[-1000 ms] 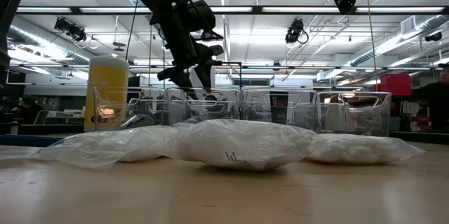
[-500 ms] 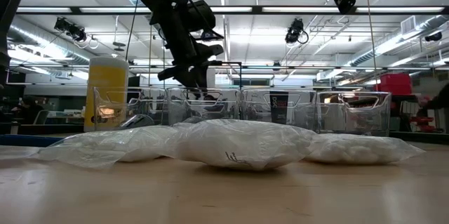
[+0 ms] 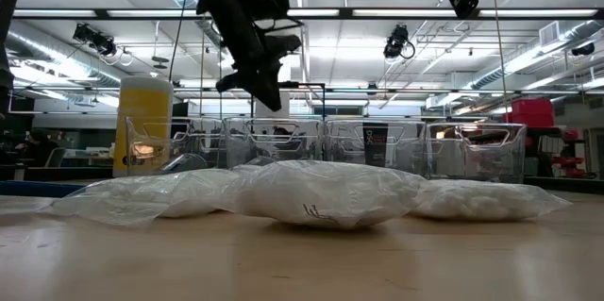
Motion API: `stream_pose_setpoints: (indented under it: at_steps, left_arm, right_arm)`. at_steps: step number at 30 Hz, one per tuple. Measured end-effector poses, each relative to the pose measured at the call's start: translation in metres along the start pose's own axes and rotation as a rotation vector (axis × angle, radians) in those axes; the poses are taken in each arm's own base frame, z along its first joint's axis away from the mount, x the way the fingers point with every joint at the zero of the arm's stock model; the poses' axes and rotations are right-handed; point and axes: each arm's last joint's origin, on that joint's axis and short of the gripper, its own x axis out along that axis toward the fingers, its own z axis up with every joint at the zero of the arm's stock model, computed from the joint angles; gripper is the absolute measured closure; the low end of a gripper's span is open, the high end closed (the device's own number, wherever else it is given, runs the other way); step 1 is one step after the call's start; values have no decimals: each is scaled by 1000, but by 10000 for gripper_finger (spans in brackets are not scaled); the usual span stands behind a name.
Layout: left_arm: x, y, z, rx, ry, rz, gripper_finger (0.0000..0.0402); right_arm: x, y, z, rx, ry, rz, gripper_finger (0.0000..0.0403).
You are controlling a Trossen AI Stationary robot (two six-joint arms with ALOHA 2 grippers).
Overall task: Pick & Place Travel size toiletries
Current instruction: Put the black deodorant into the middle left transparent bin
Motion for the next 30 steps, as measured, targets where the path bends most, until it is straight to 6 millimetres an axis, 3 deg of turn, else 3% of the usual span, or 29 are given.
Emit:
stream_pose_setpoints:
  at_steps: [7,19,30]
  left_arm:
    - [-23,-11,-8,80,-30,42,386]
    - [-39,-40,-25,221,-49,-24,393]
    - [-57,-88,-71,465,27,-130,391]
  right_arm:
    - [0,0,0,0,0,0,396]
    - [0,0,0,0,1,8,396]
    - [0,0,0,0,3,8,396]
